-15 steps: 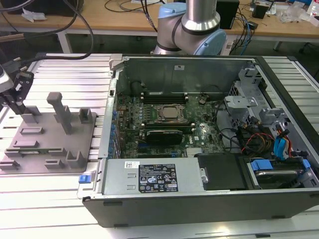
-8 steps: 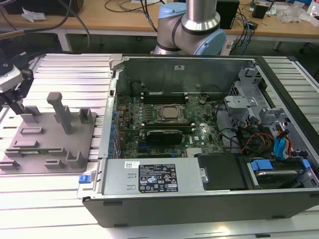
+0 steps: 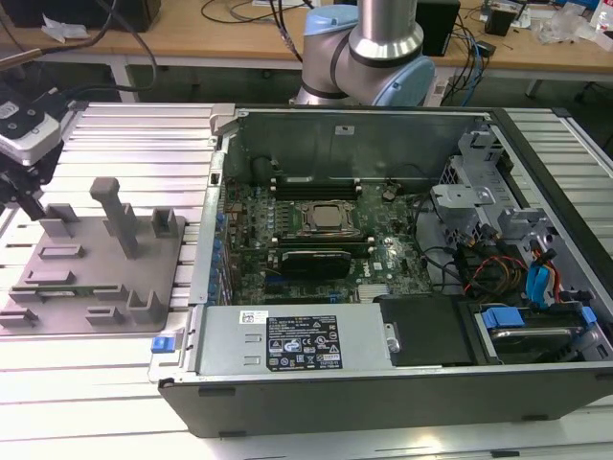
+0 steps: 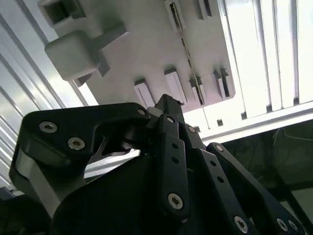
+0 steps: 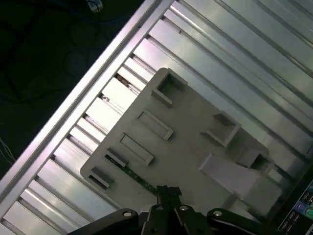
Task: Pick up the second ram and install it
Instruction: 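Pick up the second ram and move it above second insertion slot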
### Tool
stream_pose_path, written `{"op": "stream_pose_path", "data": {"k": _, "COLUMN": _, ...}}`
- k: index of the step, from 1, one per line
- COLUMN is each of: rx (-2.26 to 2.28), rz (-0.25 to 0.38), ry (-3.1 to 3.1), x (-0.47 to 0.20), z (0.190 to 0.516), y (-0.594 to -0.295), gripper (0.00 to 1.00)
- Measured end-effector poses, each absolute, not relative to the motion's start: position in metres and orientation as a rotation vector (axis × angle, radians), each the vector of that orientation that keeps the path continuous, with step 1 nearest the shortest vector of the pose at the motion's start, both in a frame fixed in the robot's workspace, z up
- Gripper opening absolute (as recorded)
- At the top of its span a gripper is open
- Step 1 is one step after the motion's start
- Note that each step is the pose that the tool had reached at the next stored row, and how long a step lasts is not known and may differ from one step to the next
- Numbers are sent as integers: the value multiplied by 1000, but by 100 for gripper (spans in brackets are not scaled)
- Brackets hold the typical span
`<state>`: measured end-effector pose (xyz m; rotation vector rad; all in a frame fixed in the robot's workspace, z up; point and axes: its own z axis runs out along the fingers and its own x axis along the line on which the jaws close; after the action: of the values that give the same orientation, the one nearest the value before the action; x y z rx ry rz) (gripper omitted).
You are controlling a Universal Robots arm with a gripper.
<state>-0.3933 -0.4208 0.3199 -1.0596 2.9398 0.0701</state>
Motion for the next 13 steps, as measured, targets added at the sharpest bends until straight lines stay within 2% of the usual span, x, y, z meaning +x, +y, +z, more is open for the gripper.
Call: {"op": "stream_pose_path", "data": {"k": 13, "rx": -1667, "rz": 70, "ry": 2656, "x": -393, "z": 320, "y": -421, "gripper": 8}}
